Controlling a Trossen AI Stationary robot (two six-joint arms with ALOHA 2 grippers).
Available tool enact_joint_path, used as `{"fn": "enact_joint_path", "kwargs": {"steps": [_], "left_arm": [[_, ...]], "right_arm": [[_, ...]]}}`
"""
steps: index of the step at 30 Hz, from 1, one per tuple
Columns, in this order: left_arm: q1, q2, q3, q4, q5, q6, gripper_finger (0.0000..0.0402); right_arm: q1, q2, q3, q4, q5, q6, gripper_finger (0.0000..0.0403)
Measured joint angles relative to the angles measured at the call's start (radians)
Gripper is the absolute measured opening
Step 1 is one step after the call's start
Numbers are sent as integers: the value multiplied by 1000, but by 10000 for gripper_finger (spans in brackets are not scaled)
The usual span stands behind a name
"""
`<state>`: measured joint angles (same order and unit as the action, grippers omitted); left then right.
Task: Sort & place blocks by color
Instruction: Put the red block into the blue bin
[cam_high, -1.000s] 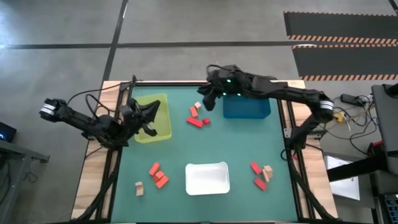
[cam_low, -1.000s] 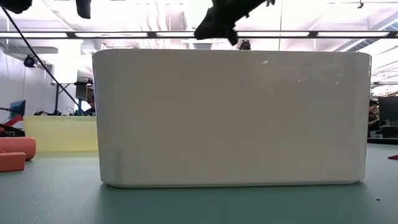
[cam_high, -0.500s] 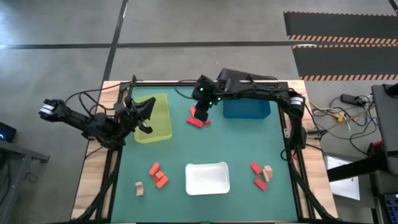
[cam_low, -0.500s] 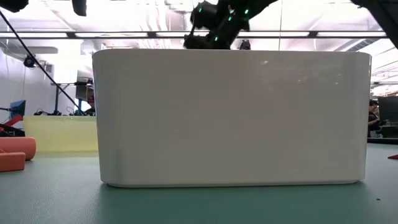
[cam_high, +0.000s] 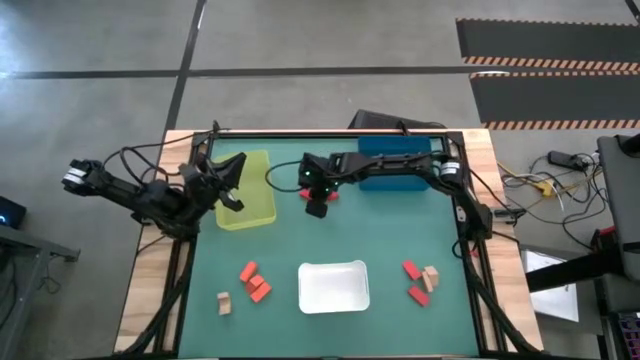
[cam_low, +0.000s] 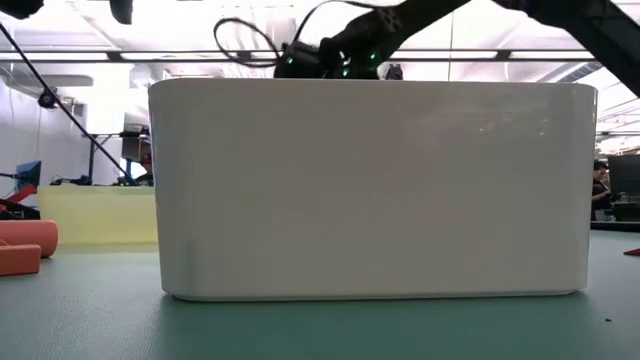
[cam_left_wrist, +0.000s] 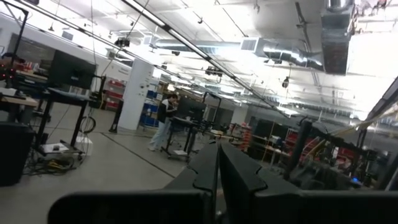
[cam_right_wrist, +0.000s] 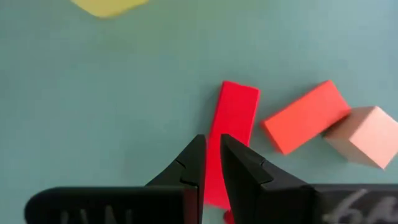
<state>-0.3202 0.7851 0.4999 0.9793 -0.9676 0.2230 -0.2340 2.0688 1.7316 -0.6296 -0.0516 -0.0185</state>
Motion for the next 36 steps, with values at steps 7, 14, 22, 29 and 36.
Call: {"fn": "enact_joint_path", "kwargs": {"steps": [7,14,22,29,36], "left_arm": [[0,-55,0,7,0,0,1],[0,-108,0,7,0,3,1],[0,-137,0,6,0,72,1],[0,-155,-4,6,0,72,1],[0,-173,-19,6,0,72,1]], "right_arm": [[-8,24,-1,70,8,-1,38],[-26,22,-1,67,3,63,41],[-35,28,-2,80,-2,69,113],[-33,22,-12,70,-51,-135,186],[-32,22,-72,105,-53,-77,207]]}}
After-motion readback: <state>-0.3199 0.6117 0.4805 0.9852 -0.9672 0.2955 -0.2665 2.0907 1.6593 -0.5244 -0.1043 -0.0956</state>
